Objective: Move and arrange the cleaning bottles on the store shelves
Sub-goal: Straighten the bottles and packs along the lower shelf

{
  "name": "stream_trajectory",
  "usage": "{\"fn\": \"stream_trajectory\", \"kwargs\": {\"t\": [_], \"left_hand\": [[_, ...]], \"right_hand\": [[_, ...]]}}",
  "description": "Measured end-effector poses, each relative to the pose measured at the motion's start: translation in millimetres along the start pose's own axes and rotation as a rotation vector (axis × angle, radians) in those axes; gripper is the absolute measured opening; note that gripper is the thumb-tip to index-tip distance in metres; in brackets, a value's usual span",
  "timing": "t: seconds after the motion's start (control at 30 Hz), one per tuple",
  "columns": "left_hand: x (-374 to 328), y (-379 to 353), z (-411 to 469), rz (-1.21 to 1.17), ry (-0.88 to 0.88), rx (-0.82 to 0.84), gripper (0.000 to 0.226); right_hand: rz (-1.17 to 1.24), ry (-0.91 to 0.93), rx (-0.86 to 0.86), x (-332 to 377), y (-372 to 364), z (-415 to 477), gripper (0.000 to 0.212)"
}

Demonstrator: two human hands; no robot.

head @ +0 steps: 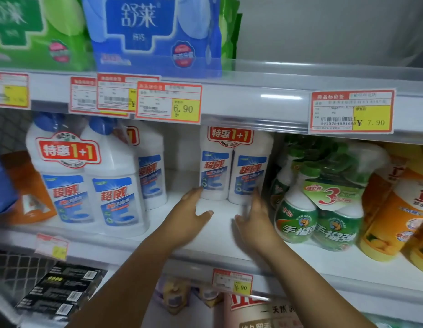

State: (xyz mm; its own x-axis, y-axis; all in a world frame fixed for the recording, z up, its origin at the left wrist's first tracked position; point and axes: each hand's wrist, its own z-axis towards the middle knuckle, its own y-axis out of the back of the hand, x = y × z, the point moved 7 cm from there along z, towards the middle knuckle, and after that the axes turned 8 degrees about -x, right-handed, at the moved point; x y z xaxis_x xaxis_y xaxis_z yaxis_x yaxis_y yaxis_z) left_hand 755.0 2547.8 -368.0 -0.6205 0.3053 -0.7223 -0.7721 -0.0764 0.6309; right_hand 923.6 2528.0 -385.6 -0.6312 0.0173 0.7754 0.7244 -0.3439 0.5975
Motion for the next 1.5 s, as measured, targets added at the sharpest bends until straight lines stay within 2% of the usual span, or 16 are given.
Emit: {"fn": "stream_trajectory", "kwargs": {"t": [0.13,0.3,0.4,0.53,0.63,0.87,1.07,1.23,1.5], "left_hand": [[5,44,-49,0.194,-0.068,-0.027,0.048],[52,107,-102,0.345,-0.001,-0.115,0.041],[73,134,-118,0.353,0.020,-0.196,0.038],[91,152,-123,0.369,0.084,-0.227,0.041],[95,155,-119,0.369,0.083,-0.229,0.043],[91,152,-114,0.352,0.056,-0.259,0.045],[84,142,-109,0.349,0.039,-0.258,0.042],[65,125,-101,0.358,-0.021,-0.232,0.043],[21,72,-82,0.221,0.008,-0.109,0.069]], "right_hand": [[0.016,0.103,-0.037,33,1,-30,0.063],[0.104,0.199,0.116,76,-37,-60,0.037],[0.218,0.183,0.216,102,-66,-65,0.038],[0.385,0.151,0.368,139,-98,-64,0.052],[0.439,0.140,0.428,156,-115,-60,0.046],[0.399,0.167,0.357,144,-100,-57,0.038],[0.356,0.136,0.287,89,-35,-52,0.036],[0.351,0.066,0.142,47,19,-49,0.036],[0.381,0.047,-0.107,25,41,-51,0.055]]}}
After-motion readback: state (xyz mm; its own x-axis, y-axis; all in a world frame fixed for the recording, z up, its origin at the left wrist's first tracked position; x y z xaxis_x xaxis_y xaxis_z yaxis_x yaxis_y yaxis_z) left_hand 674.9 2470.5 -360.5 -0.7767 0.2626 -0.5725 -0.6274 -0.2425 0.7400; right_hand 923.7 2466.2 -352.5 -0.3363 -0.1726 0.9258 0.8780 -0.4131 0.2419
